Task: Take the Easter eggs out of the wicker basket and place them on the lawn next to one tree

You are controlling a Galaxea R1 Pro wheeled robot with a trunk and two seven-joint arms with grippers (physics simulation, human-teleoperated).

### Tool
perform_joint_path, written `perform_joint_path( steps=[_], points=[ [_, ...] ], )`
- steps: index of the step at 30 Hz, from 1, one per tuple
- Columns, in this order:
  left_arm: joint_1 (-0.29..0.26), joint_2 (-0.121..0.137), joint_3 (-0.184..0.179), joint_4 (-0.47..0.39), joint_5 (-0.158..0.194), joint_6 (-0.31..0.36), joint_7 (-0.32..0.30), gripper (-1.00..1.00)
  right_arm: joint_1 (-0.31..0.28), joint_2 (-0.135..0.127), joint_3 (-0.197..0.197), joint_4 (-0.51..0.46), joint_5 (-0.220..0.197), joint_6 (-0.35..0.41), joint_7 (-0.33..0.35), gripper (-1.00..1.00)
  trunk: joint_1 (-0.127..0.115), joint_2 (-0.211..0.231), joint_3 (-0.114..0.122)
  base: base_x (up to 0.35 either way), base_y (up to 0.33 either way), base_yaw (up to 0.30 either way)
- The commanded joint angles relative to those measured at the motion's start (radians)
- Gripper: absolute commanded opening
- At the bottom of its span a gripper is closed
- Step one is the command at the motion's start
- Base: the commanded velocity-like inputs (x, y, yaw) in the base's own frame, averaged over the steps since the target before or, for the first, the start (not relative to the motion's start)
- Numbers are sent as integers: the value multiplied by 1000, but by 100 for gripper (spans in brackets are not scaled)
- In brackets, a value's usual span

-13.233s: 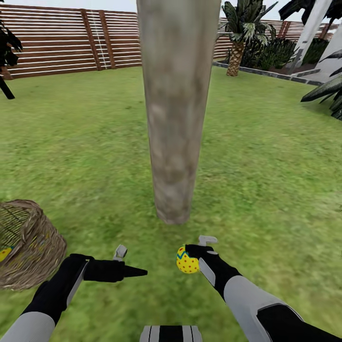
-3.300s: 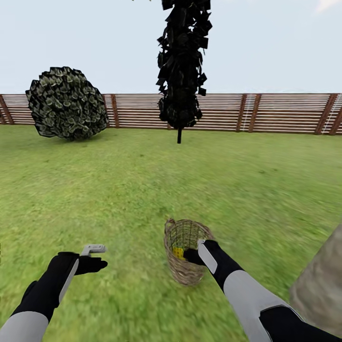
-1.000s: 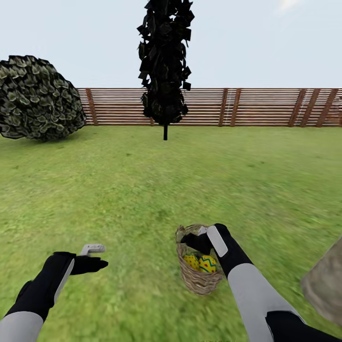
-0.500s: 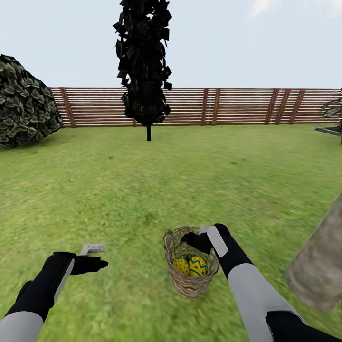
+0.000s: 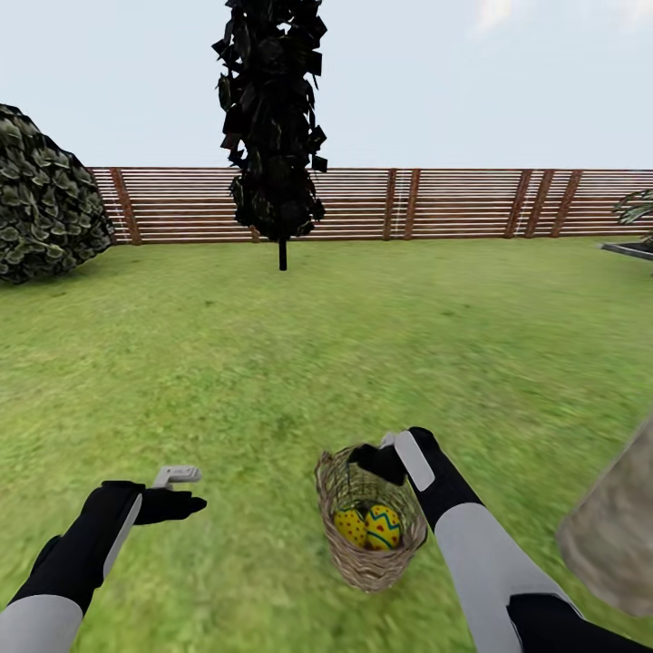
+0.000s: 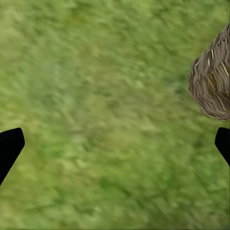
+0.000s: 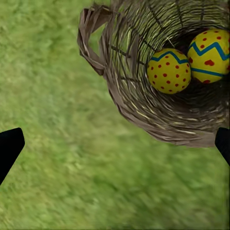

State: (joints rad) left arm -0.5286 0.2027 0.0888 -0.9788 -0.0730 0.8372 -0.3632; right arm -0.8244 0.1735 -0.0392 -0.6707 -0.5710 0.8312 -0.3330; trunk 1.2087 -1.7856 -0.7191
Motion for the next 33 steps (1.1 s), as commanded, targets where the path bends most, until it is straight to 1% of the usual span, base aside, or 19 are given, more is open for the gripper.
perform_joint_path(
  steps=[1, 5, 7, 10, 14, 17, 21, 30, 32, 33],
  points=[
    [-1, 0, 2, -1, -8, 3, -7, 100, 0, 1, -4, -1, -11, 2, -33, 100, 0, 0, -1, 254, 67, 0],
    [0, 0, 2, -1, -8, 3, -8, 100, -1, 1, -6, -1, -14, -3, -104, 100, 0, 0, -1, 204, 40, 0],
    [-1, 0, 2, -1, -7, 3, -8, 100, 0, 1, -7, -1, -15, -15, -121, 100, 0, 0, -1, 66, 10, 0],
    [-1, 0, 2, -1, -7, 3, -8, 100, 0, 1, -6, 11, -14, -23, -129, 100, 0, 0, -1, 28, 4, 0],
    [-1, 0, 2, 0, -8, 3, -8, 100, -1, 1, -4, 91, -12, -27, -133, 100, 0, 0, -1, 12, 2, 0],
    [-1, 0, 2, 0, -8, 3, -7, 100, -1, 1, -4, 119, -11, -28, -133, 100, 0, 0, -1, 140, 73, 0],
    [-1, -1, 2, 0, -8, 3, -7, 100, -1, 1, -4, 127, -12, -28, -133, 100, 0, 0, -1, 178, 101, 0],
    [0, -2, 1, -1, -8, 3, -6, 100, -1, 1, 1, 131, -9, -27, -135, 100, 0, 0, -1, 42, 14, 0],
    [0, -2, 1, -1, -8, 3, -4, 100, -1, 1, 2, 134, -8, -27, -150, 100, 0, 0, -1, 162, 1, 0],
    [-1, -2, 1, -1, -8, 3, -4, 100, -1, 1, 2, 138, -8, -27, -172, 100, 0, 0, -1, 130, 0, 0]
  ],
)
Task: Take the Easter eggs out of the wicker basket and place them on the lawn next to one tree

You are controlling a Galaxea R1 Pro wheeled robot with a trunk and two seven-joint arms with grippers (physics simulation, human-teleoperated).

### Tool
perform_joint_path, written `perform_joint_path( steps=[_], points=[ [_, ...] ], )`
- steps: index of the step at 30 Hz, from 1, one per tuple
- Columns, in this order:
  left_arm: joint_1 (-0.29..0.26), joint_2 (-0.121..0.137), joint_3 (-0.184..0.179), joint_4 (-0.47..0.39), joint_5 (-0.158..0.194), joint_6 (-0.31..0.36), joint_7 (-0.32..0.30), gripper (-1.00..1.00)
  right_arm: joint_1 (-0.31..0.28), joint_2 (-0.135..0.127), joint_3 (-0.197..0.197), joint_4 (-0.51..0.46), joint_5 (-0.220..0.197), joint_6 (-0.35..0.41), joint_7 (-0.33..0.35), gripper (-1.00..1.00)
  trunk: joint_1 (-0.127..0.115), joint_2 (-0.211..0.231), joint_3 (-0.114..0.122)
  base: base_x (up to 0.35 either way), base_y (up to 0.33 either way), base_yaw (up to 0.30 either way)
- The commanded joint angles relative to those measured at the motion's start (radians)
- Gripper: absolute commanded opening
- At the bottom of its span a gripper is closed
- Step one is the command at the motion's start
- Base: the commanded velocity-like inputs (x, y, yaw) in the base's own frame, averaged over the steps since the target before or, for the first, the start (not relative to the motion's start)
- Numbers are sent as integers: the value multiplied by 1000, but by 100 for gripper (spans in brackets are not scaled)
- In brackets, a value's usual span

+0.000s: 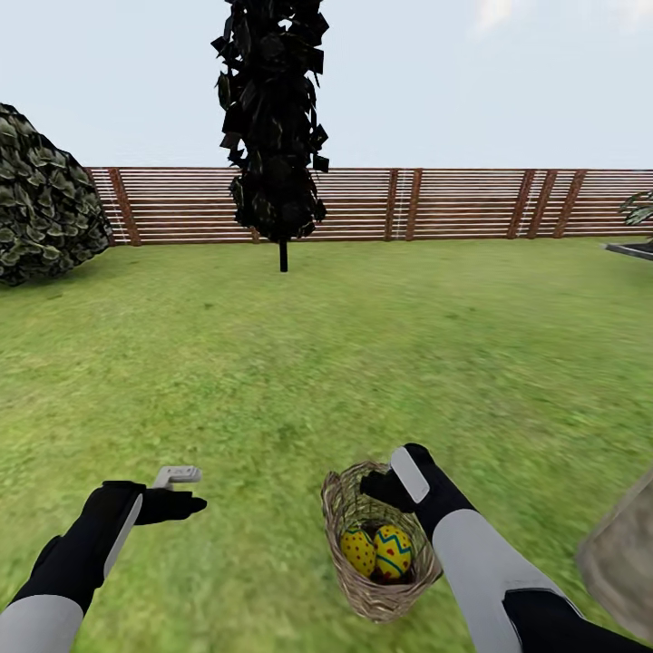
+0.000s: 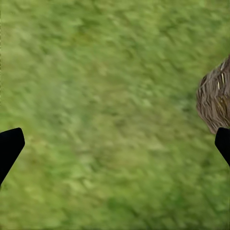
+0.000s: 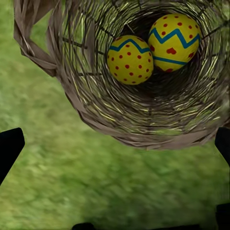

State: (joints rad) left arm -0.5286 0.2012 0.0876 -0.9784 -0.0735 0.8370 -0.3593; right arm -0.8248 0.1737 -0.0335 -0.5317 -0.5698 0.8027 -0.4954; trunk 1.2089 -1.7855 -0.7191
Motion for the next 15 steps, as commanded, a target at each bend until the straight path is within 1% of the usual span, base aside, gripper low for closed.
perform_joint_path(
  steps=[1, 2, 4, 6, 10, 12, 15],
  points=[
    [-1, 0, 1, -1, -8, 4, -7, 100, 0, 1, -3, 2, -9, 2, -41, 100, 0, 0, -1, 83, 0, 0],
    [0, 0, 1, -1, -8, 4, -7, 100, 0, 1, -3, 3, -9, 2, -59, 100, 0, 0, -1, 67, 0, 0],
    [0, 0, 0, -1, -8, 4, -6, 100, 0, 1, -3, 6, -9, 3, -126, 100, 0, 0, -1, 35, 0, 0],
    [0, 0, 1, -1, -9, 5, -6, 100, 0, 1, -3, 8, -10, 4, -165, 100, 0, 0, -1, 14, 0, 0],
    [-1, -1, 1, -1, -9, 6, -5, 100, 0, 1, -3, 8, -10, 5, -188, 100, 0, 0, -1, 4, 86, 0],
    [-1, -1, 0, -1, -9, 7, -4, 100, 0, 1, -3, 9, -11, 7, -189, 100, 0, 0, -1, 1, 190, 0],
    [-1, -1, 0, -1, -11, 7, -5, 100, 0, 1, -3, 9, -13, 8, -185, 100, 0, 0, -1, 0, 76, 0]
  ],
)
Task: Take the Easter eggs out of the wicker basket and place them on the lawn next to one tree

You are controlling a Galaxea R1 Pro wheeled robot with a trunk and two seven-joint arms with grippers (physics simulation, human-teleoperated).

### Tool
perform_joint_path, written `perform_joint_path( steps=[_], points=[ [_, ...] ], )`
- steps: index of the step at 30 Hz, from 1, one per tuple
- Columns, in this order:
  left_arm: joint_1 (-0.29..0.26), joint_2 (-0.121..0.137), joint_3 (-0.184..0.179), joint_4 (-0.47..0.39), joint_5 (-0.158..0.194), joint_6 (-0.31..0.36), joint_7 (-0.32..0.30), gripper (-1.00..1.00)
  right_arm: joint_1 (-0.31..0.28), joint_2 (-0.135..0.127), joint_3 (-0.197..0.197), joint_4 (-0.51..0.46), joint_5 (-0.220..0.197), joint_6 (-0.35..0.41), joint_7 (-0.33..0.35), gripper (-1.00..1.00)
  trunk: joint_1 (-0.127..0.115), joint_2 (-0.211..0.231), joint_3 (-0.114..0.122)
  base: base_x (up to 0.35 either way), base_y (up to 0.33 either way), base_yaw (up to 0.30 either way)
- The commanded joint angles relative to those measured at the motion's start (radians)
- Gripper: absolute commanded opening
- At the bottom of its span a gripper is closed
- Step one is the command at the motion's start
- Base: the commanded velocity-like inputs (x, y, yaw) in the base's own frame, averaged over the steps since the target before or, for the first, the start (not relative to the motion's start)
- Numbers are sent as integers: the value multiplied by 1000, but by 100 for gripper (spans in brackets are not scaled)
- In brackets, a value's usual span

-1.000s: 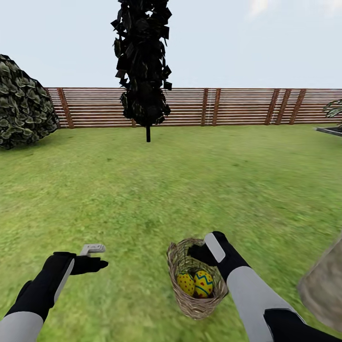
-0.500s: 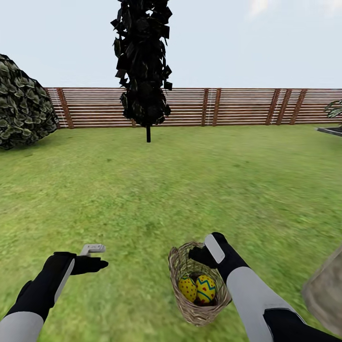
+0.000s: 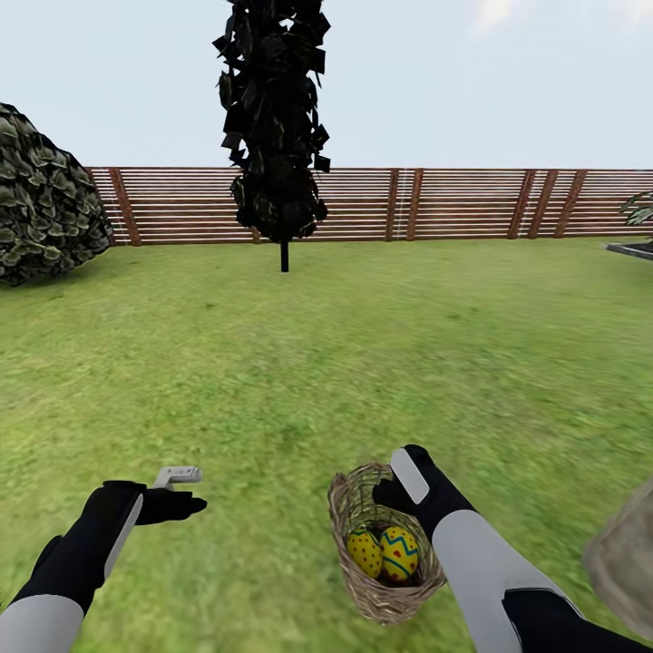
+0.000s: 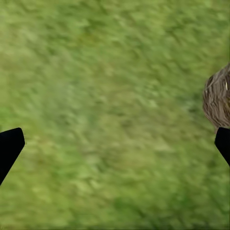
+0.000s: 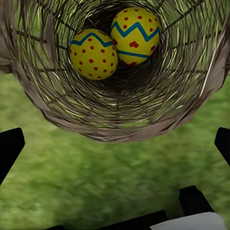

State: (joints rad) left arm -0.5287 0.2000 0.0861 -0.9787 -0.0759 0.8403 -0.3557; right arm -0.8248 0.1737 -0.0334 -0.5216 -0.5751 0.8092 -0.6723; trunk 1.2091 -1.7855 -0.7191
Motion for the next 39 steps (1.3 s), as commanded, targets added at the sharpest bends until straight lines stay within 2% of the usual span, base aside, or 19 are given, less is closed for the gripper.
perform_joint_path(
  steps=[1, 10, 18, 39],
  points=[
    [-1, 0, 2, -1, -8, 3, -9, 100, 0, 1, -3, -2, -7, 2, -7, 100, 0, -1, -1, 0, 51, 0],
    [-1, -1, 2, -1, -8, 3, -10, 100, 0, 1, -2, -2, -8, 2, -6, 100, 0, -1, 0, 0, 186, -19],
    [-1, -1, 1, -1, -8, 2, -10, 100, 0, 1, -2, -2, -8, 4, -6, 100, 0, -1, 5, 45, 67, -138],
    [-1, -4, -1, -1, -11, 3, -6, 100, 0, 1, 0, -1, -7, 4, -4, 100, 0, -1, 6, 80, 56, -5]
  ],
)
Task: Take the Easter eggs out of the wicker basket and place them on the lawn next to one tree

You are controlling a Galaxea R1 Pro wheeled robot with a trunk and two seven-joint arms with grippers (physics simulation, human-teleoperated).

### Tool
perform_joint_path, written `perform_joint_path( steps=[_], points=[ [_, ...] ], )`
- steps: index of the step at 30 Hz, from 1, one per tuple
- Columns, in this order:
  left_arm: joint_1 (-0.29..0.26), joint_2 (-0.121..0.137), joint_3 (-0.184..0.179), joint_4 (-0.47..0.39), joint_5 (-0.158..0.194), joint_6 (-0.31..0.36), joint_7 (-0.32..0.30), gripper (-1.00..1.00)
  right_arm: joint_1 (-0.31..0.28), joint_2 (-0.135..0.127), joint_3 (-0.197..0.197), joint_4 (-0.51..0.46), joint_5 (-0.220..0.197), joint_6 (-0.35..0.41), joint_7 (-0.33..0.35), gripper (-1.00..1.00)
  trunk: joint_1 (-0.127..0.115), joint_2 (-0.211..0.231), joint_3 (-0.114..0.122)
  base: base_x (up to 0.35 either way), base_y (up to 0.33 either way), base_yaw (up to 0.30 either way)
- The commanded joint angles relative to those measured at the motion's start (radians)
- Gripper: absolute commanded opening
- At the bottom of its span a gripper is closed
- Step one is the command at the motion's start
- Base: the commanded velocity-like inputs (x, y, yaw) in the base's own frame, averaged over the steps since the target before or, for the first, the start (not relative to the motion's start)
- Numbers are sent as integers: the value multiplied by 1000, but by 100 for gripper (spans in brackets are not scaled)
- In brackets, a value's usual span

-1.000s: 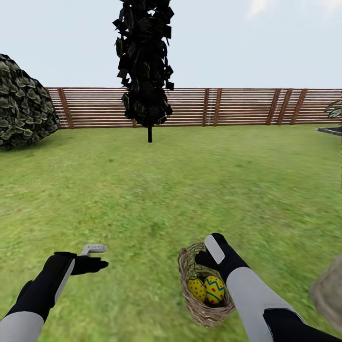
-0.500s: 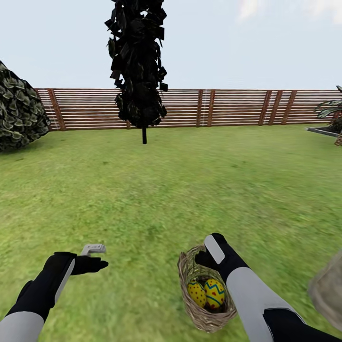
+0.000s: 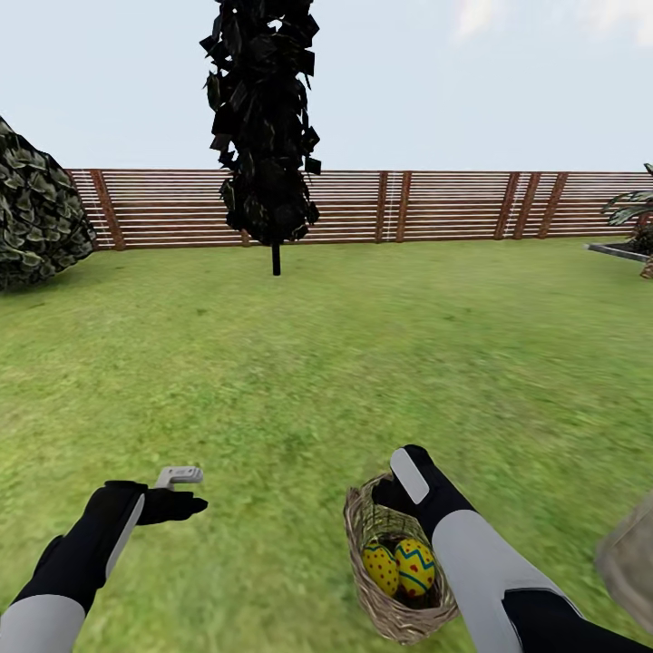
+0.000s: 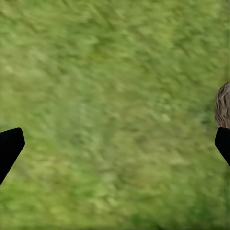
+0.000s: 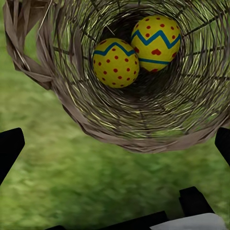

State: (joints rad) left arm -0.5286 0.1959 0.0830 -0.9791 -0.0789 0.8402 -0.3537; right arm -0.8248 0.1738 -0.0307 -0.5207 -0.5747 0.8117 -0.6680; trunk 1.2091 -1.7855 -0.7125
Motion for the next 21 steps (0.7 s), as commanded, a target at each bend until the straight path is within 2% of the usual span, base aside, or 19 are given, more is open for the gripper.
perform_joint_path(
  steps=[1, 15, 21],
  points=[
    [-1, -1, 1, -1, -8, 3, -8, 100, 0, 1, -3, -2, -7, 1, -9, 100, 0, -1, -1, 2, 1, 0],
    [0, 1, 6, -2, -7, 2, -16, 100, 0, 1, -7, 1, -14, 8, 22, 100, 0, -1, -1, 64, 0, 0],
    [-1, -1, 8, -9, 1, 13, -17, 100, 0, 1, -16, 72, -18, 12, 24, 100, 0, -1, -1, 2, 0, 0]
  ],
)
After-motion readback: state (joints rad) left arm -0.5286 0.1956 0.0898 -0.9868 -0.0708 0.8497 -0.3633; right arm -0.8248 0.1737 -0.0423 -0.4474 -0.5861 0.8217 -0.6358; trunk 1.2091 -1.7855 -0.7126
